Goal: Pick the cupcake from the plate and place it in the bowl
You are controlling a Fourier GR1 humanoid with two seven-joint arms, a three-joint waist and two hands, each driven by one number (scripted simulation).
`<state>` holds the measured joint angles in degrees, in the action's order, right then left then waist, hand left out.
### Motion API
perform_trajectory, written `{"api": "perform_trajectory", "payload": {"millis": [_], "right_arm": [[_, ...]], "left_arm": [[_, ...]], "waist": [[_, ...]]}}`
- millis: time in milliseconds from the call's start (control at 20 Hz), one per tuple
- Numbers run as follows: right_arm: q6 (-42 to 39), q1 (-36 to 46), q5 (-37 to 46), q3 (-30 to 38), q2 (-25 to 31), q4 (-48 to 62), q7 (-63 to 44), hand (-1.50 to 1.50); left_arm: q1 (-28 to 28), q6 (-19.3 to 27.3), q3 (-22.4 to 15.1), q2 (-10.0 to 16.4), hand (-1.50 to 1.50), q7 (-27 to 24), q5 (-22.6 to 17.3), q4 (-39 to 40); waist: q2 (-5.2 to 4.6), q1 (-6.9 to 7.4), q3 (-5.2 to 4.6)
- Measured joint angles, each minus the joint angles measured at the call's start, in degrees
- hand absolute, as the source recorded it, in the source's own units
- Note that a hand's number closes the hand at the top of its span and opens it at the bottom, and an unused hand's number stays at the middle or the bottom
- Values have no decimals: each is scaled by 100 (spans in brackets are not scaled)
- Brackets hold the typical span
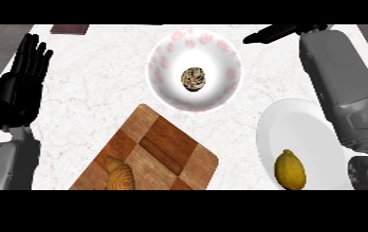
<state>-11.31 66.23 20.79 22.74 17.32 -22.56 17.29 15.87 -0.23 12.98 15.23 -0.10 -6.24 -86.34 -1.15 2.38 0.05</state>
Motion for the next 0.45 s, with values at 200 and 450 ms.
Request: {"api": "perform_trajectory", "payload": {"millis": [200, 450], "right_arm": [[-461, -78, -177, 254, 614, 380, 357, -150], [-943, -297, -287, 447, 1215, 735, 851, -150]], "left_arm": [[168, -3, 18, 40, 0, -53, 18, 126], [220, -41, -43, -10, 0, -105, 10, 145]], "waist": [[-37, 38, 5], [-86, 135, 15]]}}
